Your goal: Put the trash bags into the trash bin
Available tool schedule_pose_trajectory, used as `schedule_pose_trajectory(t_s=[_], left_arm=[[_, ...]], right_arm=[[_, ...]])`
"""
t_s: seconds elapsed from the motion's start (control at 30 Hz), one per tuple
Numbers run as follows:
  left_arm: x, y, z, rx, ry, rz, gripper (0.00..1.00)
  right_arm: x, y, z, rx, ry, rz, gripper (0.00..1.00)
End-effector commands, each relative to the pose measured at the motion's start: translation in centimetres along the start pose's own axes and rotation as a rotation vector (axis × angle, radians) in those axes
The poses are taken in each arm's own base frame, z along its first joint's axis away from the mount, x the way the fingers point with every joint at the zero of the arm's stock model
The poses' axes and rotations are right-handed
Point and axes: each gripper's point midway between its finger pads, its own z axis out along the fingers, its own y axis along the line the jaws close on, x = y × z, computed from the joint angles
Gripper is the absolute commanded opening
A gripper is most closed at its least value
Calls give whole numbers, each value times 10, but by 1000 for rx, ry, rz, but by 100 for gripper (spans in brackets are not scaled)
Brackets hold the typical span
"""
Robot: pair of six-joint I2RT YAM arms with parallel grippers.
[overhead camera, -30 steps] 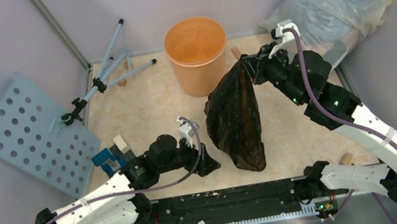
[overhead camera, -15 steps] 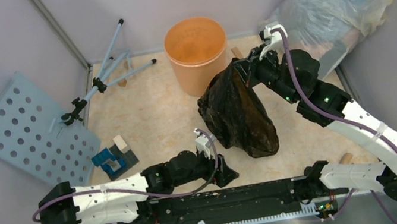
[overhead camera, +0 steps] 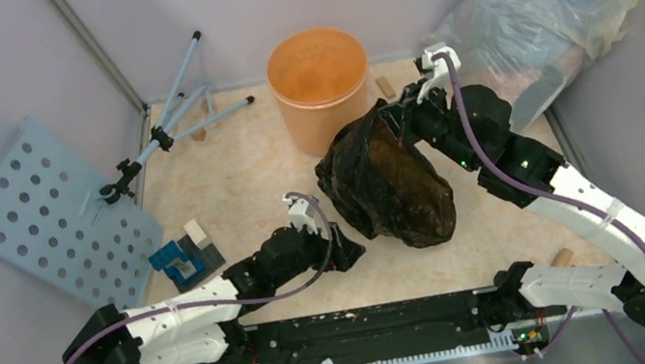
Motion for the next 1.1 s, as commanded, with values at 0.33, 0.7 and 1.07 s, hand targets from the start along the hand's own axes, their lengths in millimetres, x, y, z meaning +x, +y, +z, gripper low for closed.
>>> schedule_pose_trajectory(t_s=[0.33, 0.7, 1.07], left_arm=[[-11, 13, 10, 91, -7, 57, 95], [-25, 29, 43, 67, 1, 58, 91], [-63, 71, 82, 39, -45, 25, 55]], right_arm=[[-17, 1, -11, -10, -56, -13, 0], [-28, 2, -25, -22, -78, 0, 0], [-21, 0, -30, -24, -66, 3, 0]])
